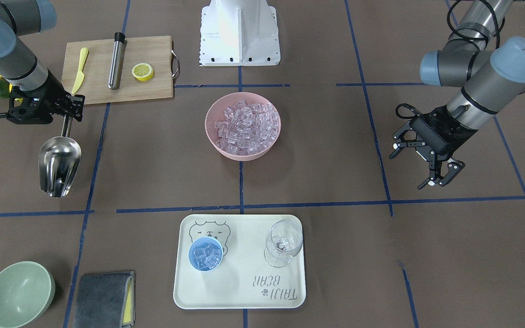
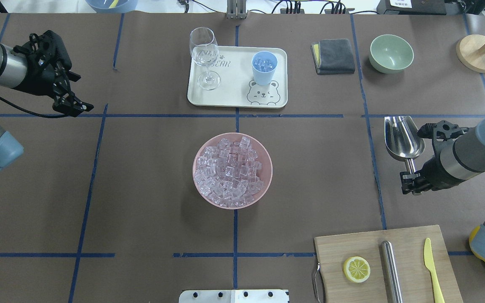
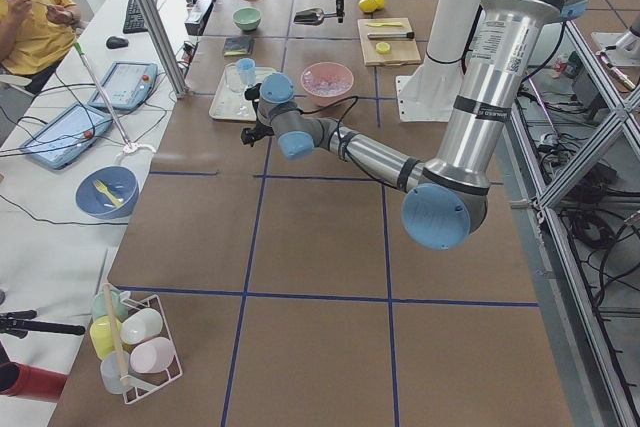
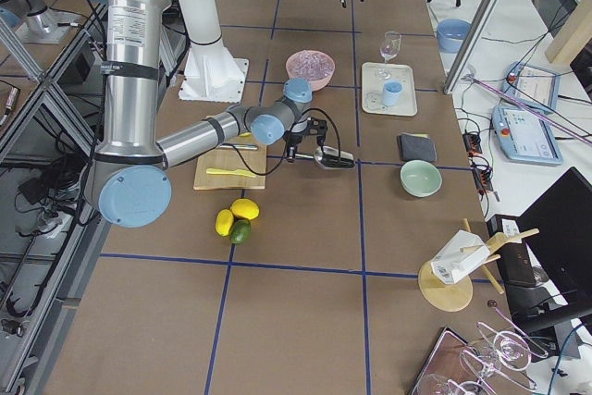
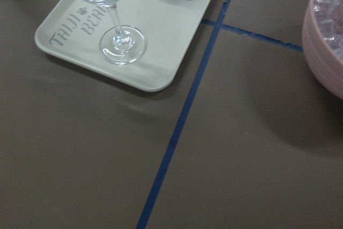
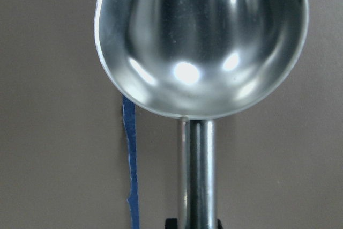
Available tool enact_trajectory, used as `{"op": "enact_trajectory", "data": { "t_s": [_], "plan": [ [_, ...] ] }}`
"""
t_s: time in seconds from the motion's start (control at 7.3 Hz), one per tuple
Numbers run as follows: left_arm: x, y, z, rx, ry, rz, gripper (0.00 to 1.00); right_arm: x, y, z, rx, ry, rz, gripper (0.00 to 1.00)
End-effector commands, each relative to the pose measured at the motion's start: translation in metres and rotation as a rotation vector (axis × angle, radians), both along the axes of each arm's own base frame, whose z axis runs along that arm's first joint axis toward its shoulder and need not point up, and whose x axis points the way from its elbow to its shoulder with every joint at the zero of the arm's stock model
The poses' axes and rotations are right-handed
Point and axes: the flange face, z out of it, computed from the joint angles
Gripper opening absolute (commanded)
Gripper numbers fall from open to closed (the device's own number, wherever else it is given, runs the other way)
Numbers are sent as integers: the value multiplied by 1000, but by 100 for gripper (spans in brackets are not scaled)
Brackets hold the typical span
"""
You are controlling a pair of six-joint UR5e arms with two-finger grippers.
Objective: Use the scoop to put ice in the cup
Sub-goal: 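Lower the scoop onto the table and open the right gripper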
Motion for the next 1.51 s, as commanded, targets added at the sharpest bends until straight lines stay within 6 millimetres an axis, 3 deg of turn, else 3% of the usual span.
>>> {"op": "enact_trajectory", "data": {
  "t_s": [0.0,0.69,1.1,1.37],
  "plan": [
    [-24,16,14,-13,-10,-20,100,-6,5,9,0,18,-18,0],
    [-24,16,12,-15,-8,-19,100,-11,11,15,40,61,-2,0],
    [-26,16,9,-10,-5,-21,100,4,33,36,97,-12,-2,0],
    [-33,17,3,1,3,-31,100,-5,35,43,60,-3,17,0]
  ]
}}
